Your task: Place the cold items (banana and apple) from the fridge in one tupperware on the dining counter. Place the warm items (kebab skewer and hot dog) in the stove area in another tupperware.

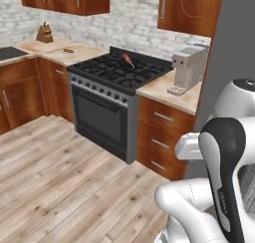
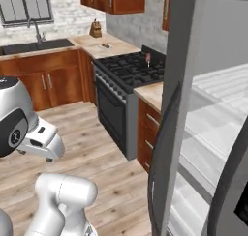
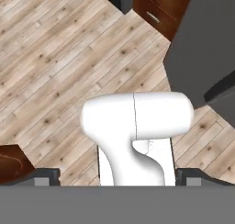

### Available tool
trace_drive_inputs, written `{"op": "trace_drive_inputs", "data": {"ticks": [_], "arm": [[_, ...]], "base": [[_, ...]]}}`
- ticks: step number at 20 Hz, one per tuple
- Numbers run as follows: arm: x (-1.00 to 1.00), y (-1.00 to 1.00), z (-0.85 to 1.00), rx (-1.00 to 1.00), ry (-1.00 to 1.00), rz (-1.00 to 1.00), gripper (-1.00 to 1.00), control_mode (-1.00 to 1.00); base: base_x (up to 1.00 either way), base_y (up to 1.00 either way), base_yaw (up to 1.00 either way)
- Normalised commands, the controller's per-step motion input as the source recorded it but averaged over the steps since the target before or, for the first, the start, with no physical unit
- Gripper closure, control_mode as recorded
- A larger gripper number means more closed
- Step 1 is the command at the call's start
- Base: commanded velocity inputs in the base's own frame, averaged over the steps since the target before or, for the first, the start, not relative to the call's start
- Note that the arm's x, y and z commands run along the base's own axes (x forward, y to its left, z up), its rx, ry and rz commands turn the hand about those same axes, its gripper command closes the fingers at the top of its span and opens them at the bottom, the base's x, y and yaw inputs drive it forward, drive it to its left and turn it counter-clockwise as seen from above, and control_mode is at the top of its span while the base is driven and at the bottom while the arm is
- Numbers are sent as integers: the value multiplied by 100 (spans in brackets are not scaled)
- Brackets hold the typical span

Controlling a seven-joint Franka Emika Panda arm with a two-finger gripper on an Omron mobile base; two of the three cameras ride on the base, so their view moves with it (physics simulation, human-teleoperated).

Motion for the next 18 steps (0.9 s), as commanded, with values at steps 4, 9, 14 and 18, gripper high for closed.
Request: {"op": "trace_drive_inputs", "data": {"ticks": [4,9,14,18], "arm": [[0,0,0,0,0,0,-100,100],[0,0,0,0,0,0,-100,100],[0,0,0,0,0,0,-100,100],[0,0,0,0,0,0,-100,100]], "base": [[99,73,-47],[92,83,-47],[81,96,-41],[80,95,-41]]}}
